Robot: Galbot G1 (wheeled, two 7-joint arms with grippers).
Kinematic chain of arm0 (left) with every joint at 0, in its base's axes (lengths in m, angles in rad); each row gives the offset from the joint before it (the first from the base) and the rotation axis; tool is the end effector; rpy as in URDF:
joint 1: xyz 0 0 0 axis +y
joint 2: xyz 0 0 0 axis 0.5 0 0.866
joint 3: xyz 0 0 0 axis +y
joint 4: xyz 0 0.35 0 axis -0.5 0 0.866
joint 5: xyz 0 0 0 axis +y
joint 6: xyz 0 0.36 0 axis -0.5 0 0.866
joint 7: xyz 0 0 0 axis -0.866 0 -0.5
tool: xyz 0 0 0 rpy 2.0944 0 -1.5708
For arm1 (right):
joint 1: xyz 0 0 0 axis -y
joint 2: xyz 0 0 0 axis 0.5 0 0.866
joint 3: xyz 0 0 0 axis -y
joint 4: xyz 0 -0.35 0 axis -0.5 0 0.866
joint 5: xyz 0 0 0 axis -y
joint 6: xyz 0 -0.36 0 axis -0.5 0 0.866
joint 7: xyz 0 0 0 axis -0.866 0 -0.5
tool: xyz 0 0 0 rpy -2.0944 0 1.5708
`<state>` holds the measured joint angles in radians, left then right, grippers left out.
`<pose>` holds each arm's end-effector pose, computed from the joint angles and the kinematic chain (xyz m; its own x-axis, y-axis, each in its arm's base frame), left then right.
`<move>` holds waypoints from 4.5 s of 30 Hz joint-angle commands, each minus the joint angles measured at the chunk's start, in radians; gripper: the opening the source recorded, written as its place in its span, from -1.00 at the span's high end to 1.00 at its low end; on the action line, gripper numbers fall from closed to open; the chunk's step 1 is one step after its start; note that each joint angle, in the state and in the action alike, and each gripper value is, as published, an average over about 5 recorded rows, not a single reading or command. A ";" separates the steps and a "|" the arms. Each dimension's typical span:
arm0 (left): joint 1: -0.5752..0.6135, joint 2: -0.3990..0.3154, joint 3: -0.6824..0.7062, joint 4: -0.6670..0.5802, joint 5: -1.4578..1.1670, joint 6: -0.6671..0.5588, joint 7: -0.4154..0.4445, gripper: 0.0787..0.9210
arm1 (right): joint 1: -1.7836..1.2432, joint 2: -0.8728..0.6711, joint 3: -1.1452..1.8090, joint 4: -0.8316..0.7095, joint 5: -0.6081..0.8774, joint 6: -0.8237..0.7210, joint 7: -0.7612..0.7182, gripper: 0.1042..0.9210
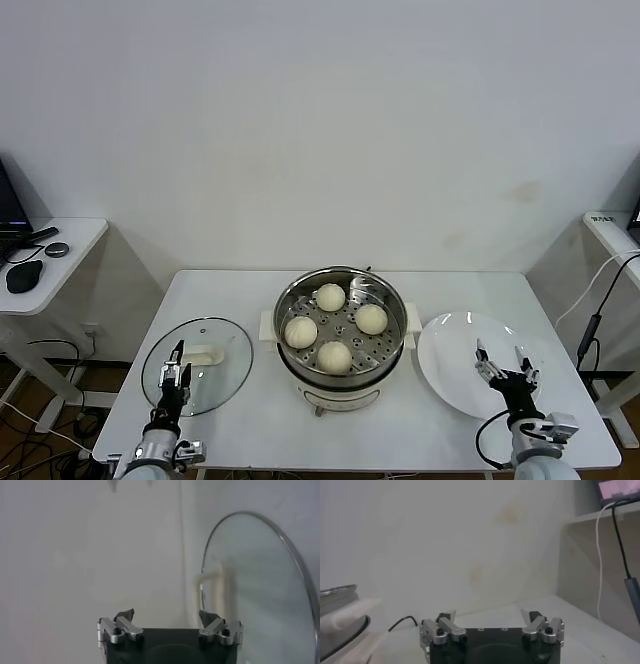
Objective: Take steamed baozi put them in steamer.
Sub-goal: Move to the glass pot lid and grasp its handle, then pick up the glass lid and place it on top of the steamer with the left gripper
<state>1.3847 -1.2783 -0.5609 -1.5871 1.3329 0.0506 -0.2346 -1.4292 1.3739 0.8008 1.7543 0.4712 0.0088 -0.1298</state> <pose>0.2316 0.1121 -0.4264 -0.9951 -0.0664 0.0733 0.0781 -0.0727 0.9943 0.2190 -0.1506 -0.3680 -0.9890 0.1052 0.1040 0.1244 0.9718 0.2004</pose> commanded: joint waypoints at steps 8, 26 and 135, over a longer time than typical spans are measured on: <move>-0.136 0.026 0.040 0.152 0.019 0.015 -0.027 -0.77 | -0.003 0.013 0.002 -0.004 -0.010 0.001 0.001 -0.76; -0.219 0.020 0.043 0.249 0.024 0.014 -0.028 -0.77 | -0.007 0.021 0.016 -0.010 -0.010 0.008 -0.002 -0.76; -0.470 -0.268 0.764 -0.256 0.236 0.643 0.615 0.79 | -0.035 0.092 0.003 0.039 -0.112 -0.026 -0.010 -0.76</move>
<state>0.9411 -1.5110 0.1352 -1.9290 1.5035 0.6905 0.4245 -1.4634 1.4630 0.8047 1.7948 0.3641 -0.0188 -0.1396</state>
